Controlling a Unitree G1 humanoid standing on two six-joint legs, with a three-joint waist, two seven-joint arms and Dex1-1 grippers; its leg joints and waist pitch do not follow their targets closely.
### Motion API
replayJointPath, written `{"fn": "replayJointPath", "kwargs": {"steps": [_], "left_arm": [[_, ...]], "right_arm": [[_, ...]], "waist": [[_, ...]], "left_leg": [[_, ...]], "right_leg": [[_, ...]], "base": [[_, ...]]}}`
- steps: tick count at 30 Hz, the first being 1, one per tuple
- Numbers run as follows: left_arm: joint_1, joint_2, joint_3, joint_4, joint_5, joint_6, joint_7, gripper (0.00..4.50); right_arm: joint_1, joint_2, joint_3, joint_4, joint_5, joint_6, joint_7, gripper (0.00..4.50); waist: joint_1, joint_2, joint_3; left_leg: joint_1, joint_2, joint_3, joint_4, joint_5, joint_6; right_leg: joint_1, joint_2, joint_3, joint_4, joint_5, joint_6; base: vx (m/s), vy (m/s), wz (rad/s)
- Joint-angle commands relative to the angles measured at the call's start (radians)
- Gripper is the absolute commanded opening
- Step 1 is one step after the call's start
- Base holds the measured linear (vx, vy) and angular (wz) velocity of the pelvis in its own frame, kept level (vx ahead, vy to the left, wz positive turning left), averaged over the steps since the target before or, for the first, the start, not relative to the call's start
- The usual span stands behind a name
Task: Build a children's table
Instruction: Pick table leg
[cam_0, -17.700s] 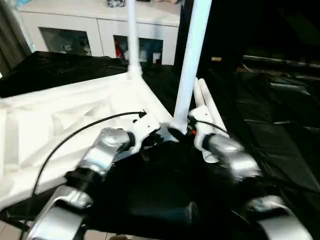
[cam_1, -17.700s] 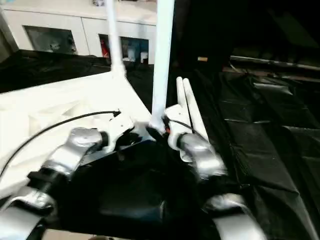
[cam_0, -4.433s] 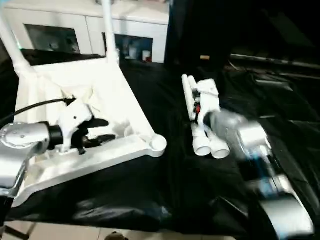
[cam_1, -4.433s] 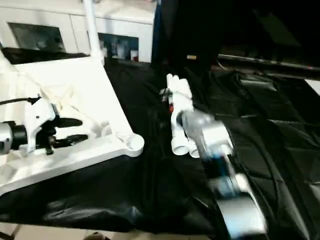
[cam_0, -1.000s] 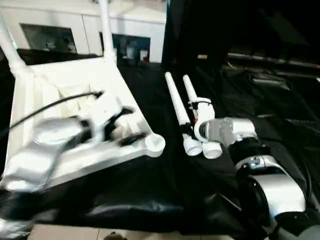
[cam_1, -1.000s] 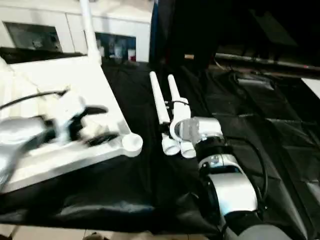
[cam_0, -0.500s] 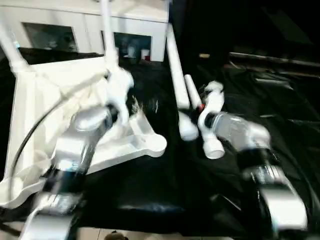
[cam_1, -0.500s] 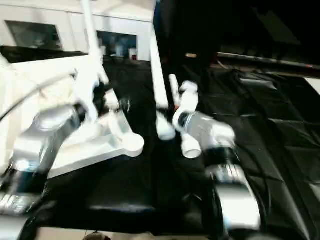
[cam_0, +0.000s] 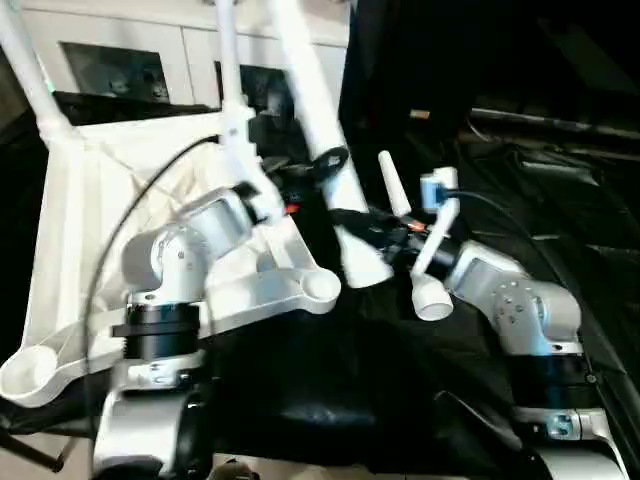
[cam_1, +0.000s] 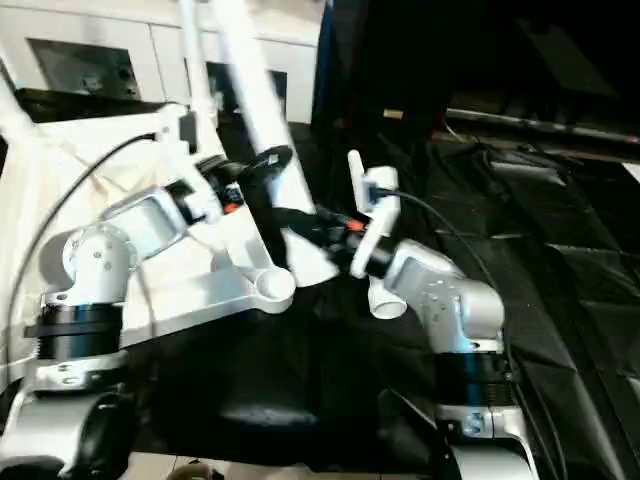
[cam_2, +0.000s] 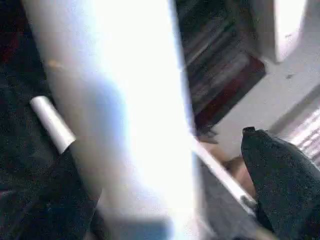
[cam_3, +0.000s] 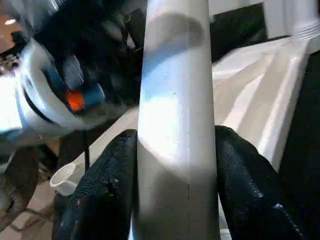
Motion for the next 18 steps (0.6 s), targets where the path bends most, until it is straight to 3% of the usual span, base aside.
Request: {"fn": "replayJointPath", "kwargs": {"steps": [1,4,6,10,18], "left_arm": [[-0.012,-0.008,0.009,-0.039,-0.045,0.027,0.009,4.5],[0.0,-0.01,0.006,-0.065,-0.052,0.043,0.011,4.16],[0.002,-0.011,0.007,-0.076,-0.05,0.055,0.023,4.16],[0.006,-0.015,0.008,-0.103,-0.061,0.076,0.063,3.74],[0.014,-0.023,0.002,-0.128,-0.067,0.08,0.087,2.93]], "right_arm": [[0.002,-0.019,0.003,-0.017,-0.018,0.0,-0.013,1.87],[-0.004,-0.02,0.015,-0.008,-0.046,-0.018,-0.041,1.87],[-0.006,-0.021,0.023,-0.004,-0.066,-0.031,-0.062,1.87],[-0.009,-0.029,0.073,0.004,-0.145,-0.071,-0.126,1.87],[0.004,0.005,0.101,-0.024,-0.138,-0.071,-0.145,1.86]], "waist": [[0.003,0.006,-0.066],[0.003,0.004,-0.067],[0.003,0.005,-0.067],[0.001,0.004,-0.068],[0.0,0.005,-0.068]], "left_leg": [[0.01,0.023,-0.007,-0.066,-0.243,-0.03],[0.009,0.023,-0.007,-0.066,-0.234,-0.03],[0.008,0.023,-0.007,-0.067,-0.223,-0.033],[0.01,0.023,-0.006,-0.067,-0.216,-0.041],[0.009,0.023,-0.006,-0.067,-0.209,-0.032]], "right_leg": [[0.05,-0.056,0.033,-0.088,-0.267,-0.13],[0.051,-0.056,0.033,-0.088,-0.257,-0.12],[0.05,-0.056,0.033,-0.086,-0.244,-0.118],[0.051,-0.055,0.034,-0.084,-0.223,-0.118],[0.051,-0.054,0.034,-0.083,-0.197,-0.114]], "base": [[0.0,0.0,0.0],[0.0,0.0,0.0],[0.0,0.0,0.0],[0.0,0.0,0.0],[0.0,0.0,0.0]]}}
